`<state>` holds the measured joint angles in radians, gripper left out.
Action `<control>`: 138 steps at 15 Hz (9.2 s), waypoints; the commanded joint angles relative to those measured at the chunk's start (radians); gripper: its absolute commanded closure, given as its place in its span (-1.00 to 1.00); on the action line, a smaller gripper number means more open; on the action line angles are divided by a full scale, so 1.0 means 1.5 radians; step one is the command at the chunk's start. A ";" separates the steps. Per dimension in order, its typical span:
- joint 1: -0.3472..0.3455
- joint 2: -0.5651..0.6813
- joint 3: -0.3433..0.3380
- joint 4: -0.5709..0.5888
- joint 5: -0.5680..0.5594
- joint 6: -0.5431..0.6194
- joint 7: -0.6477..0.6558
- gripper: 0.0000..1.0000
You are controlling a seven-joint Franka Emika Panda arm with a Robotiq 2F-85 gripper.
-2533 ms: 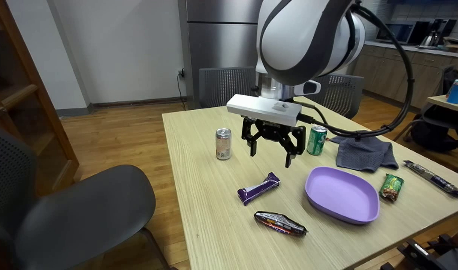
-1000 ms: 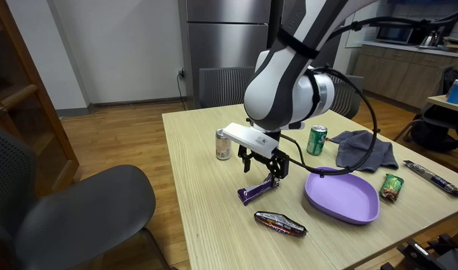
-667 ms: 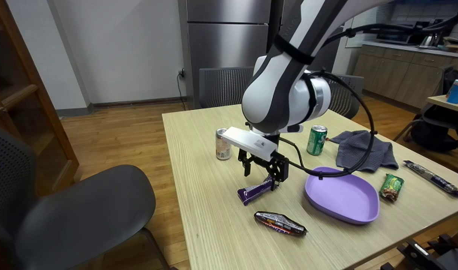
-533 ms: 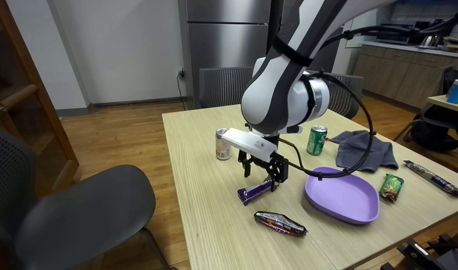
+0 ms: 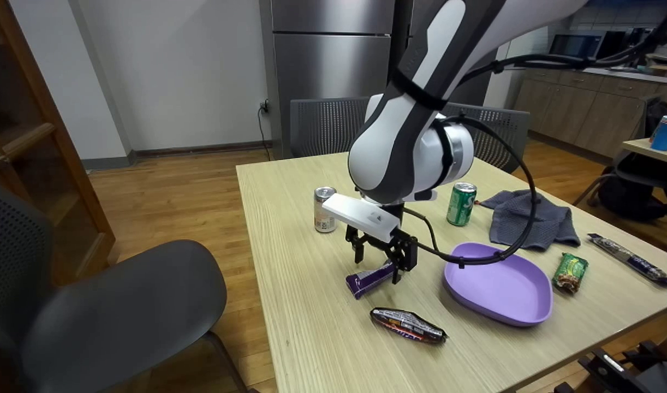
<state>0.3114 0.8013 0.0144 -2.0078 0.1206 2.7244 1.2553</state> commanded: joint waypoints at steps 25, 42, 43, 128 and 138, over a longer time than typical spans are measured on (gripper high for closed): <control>0.027 -0.110 -0.065 -0.067 -0.012 -0.011 -0.008 0.93; -0.033 -0.207 -0.113 -0.203 -0.105 -0.039 -0.140 0.93; -0.040 -0.206 -0.112 -0.206 -0.104 -0.040 -0.154 0.93; -0.187 -0.180 -0.181 -0.231 -0.086 -0.072 -0.349 -1.00; -0.188 -0.148 -0.221 -0.225 -0.094 -0.034 -0.349 -1.00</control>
<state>0.0344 0.5655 -0.3084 -2.3398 -0.0145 2.6424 0.7577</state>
